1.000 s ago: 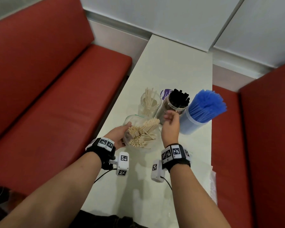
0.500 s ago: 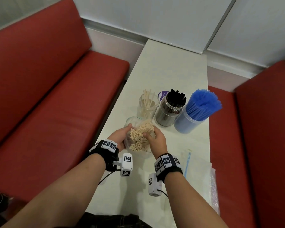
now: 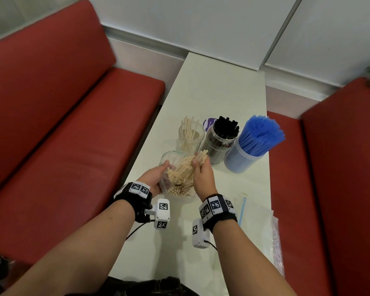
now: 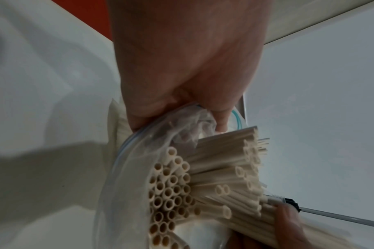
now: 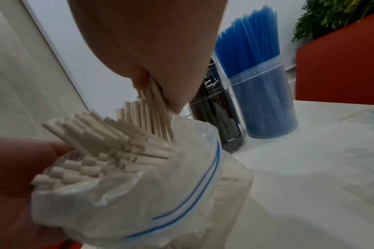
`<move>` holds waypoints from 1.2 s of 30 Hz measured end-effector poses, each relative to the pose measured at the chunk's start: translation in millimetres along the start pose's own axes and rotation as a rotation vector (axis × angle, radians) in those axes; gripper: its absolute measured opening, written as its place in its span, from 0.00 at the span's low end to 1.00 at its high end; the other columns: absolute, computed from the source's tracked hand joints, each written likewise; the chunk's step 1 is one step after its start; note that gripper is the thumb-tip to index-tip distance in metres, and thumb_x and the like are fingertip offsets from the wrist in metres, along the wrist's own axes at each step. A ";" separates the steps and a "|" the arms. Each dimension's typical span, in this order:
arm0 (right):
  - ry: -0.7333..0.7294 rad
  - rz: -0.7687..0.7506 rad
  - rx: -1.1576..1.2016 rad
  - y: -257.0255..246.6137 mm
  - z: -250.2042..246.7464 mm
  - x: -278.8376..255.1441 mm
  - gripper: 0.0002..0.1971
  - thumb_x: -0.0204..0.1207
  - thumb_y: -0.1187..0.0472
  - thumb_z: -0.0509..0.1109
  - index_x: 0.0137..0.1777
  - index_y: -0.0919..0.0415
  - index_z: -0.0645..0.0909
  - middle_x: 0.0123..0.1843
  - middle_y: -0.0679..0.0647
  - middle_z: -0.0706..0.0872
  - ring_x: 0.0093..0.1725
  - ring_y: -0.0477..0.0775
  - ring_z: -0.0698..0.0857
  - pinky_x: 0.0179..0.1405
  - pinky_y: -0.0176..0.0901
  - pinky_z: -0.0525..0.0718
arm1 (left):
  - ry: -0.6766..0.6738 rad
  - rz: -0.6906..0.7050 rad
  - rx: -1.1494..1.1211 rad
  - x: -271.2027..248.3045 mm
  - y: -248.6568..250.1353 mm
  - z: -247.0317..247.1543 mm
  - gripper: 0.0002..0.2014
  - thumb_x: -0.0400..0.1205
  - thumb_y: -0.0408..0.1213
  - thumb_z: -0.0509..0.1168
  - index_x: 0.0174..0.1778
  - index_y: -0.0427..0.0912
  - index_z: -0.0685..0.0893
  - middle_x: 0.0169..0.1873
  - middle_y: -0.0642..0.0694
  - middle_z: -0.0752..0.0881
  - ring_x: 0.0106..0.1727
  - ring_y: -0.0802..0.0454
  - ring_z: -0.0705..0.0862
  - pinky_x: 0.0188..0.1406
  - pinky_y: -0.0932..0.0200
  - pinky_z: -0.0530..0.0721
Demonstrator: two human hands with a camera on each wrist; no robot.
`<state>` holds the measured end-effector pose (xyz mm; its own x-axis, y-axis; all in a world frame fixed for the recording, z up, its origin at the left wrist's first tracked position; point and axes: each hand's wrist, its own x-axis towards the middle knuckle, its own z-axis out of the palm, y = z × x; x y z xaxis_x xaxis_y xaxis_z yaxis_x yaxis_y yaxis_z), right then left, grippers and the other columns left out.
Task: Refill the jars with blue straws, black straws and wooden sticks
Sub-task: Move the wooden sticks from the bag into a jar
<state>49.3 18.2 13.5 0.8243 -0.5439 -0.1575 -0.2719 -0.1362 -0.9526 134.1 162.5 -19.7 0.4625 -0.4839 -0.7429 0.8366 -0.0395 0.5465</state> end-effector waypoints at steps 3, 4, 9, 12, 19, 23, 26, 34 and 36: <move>0.063 -0.004 0.031 2.7 0.2 -3.8 0.16 0.91 0.56 0.58 0.76 0.59 0.71 0.64 0.50 0.87 0.61 0.45 0.86 0.62 0.43 0.84 | -0.003 0.006 0.013 1.7 -1.6 -1.8 0.19 0.88 0.56 0.63 0.57 0.44 0.86 0.55 0.40 0.73 0.40 0.45 0.75 0.47 0.50 0.84; 0.091 -0.013 0.037 2.1 -1.5 -4.0 0.15 0.91 0.56 0.57 0.73 0.59 0.73 0.61 0.48 0.88 0.58 0.39 0.86 0.61 0.43 0.84 | -0.006 0.008 0.011 2.9 -2.0 -2.8 0.19 0.88 0.56 0.63 0.57 0.43 0.86 0.57 0.40 0.72 0.44 0.44 0.75 0.50 0.49 0.83; 0.171 -0.095 0.019 -17.0 -9.6 9.7 0.05 0.91 0.60 0.56 0.63 0.54 0.71 0.50 0.45 0.88 0.46 0.28 0.83 0.48 0.26 0.77 | 0.001 0.006 0.025 5.5 -1.0 -5.7 0.19 0.87 0.57 0.65 0.56 0.44 0.88 0.58 0.39 0.76 0.50 0.41 0.77 0.67 0.41 0.80; 0.186 -0.154 0.020 -28.6 -8.7 15.1 0.09 0.90 0.64 0.55 0.67 0.60 0.68 0.45 0.48 0.87 0.43 0.31 0.83 0.44 0.18 0.75 | -0.010 0.008 0.054 3.7 0.8 -3.8 0.18 0.87 0.57 0.64 0.56 0.45 0.88 0.57 0.37 0.79 0.43 0.45 0.78 0.53 0.48 0.83; 0.088 -0.173 0.109 -54.2 -14.4 27.4 0.11 0.89 0.67 0.57 0.67 0.60 0.75 0.43 0.50 0.85 0.46 0.47 0.86 0.59 0.44 0.84 | 0.002 0.000 0.057 7.4 4.2 -3.9 0.18 0.89 0.56 0.62 0.59 0.45 0.87 0.49 0.41 0.93 0.49 0.44 0.88 0.48 0.48 0.89; 0.109 -0.188 0.135 -62.4 -17.9 37.9 0.10 0.88 0.69 0.57 0.57 0.53 0.75 0.47 0.57 0.87 0.52 0.57 0.87 0.61 0.52 0.84 | 0.014 -0.009 0.046 7.2 6.5 -3.8 0.17 0.88 0.57 0.63 0.58 0.47 0.87 0.45 0.48 0.95 0.42 0.49 0.93 0.40 0.54 0.90; 0.035 -0.105 0.131 -57.7 -16.4 35.2 0.10 0.88 0.71 0.56 0.65 0.64 0.73 0.43 0.56 0.83 0.46 0.55 0.84 0.59 0.51 0.83 | 0.011 0.001 0.039 7.9 7.8 -5.5 0.18 0.87 0.57 0.65 0.58 0.47 0.88 0.49 0.48 0.94 0.44 0.49 0.93 0.46 0.51 0.90; 0.014 -0.284 0.209 -133.7 -47.9 47.0 0.08 0.88 0.68 0.56 0.58 0.55 0.73 0.43 0.56 0.81 0.44 0.53 0.84 0.53 0.49 0.86 | 0.019 -0.010 -0.023 15.2 7.2 -6.3 0.17 0.86 0.55 0.66 0.59 0.45 0.87 0.48 0.50 0.95 0.49 0.49 0.93 0.51 0.49 0.89; 0.072 -0.368 0.287 -156.1 -52.6 55.4 0.08 0.88 0.68 0.56 0.58 0.54 0.73 0.42 0.53 0.81 0.44 0.53 0.84 0.54 0.51 0.87 | 0.026 -0.008 -0.040 15.3 7.6 -5.0 0.16 0.86 0.54 0.66 0.56 0.45 0.87 0.44 0.50 0.95 0.46 0.50 0.92 0.47 0.51 0.90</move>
<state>111.3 -34.2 167.2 0.8005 -0.5601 0.2132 0.1886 -0.1023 -0.9767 148.9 159.1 -28.8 0.4624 -0.4609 -0.7575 0.8512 -0.0084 0.5247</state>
